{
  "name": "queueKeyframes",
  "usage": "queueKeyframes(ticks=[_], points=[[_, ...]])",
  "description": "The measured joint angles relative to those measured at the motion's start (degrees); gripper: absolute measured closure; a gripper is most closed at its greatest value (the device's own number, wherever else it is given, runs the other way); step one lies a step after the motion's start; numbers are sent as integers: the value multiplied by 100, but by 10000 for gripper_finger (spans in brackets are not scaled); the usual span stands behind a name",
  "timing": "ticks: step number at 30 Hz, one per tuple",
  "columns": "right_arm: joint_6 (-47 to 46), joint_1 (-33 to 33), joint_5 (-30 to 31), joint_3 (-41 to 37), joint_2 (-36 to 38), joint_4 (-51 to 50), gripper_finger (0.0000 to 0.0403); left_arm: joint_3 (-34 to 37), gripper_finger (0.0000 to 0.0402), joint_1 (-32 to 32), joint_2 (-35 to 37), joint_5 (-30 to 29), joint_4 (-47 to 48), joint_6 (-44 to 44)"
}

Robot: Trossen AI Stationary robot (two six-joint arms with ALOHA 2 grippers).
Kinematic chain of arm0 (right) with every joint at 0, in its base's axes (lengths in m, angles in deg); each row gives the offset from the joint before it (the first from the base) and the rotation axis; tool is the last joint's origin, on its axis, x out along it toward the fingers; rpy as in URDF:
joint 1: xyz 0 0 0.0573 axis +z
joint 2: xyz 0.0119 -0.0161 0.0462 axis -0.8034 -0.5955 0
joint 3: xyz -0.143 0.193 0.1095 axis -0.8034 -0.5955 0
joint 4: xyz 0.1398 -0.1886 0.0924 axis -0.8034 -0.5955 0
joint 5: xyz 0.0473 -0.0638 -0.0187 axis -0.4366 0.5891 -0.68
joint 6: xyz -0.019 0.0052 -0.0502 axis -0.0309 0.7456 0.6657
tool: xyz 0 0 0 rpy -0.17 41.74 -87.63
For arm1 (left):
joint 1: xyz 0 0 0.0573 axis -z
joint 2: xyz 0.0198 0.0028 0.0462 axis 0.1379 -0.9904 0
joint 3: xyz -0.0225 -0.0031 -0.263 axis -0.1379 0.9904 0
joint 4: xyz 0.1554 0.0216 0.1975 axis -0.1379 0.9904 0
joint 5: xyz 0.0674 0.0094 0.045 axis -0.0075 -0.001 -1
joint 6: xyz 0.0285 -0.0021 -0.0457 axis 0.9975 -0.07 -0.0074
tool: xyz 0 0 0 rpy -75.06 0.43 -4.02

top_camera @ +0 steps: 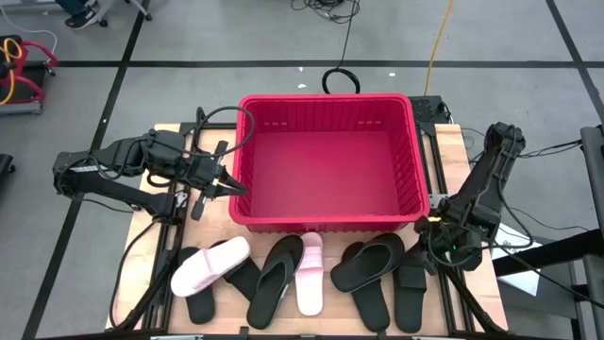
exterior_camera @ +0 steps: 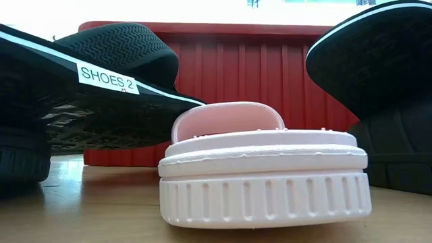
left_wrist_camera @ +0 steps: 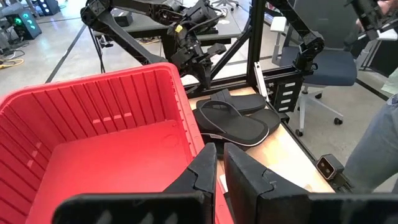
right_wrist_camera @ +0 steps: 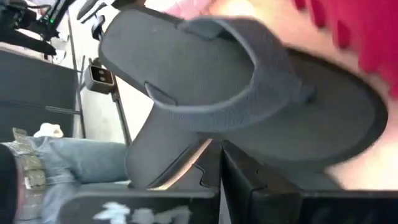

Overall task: Pick and place slides into bin
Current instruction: Put the right black slipper into the red bin

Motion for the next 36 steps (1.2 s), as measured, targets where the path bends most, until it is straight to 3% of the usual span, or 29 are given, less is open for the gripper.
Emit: queueKeyframes(ticks=[9,17,25,36], points=[[183,-33,152,0,0,217,403,0,371,-2,0,0,-4,0],[1516,-299,136,5,-19,418,403,0,371,-3,-2,0,-7,0],[2622,-1237,-911,447,-344,331,403,0,371,-4,0,0,-7,-1],[2674,-1640,-1874,1126,-1088,-28,403,0,371,-4,0,0,10,0]])
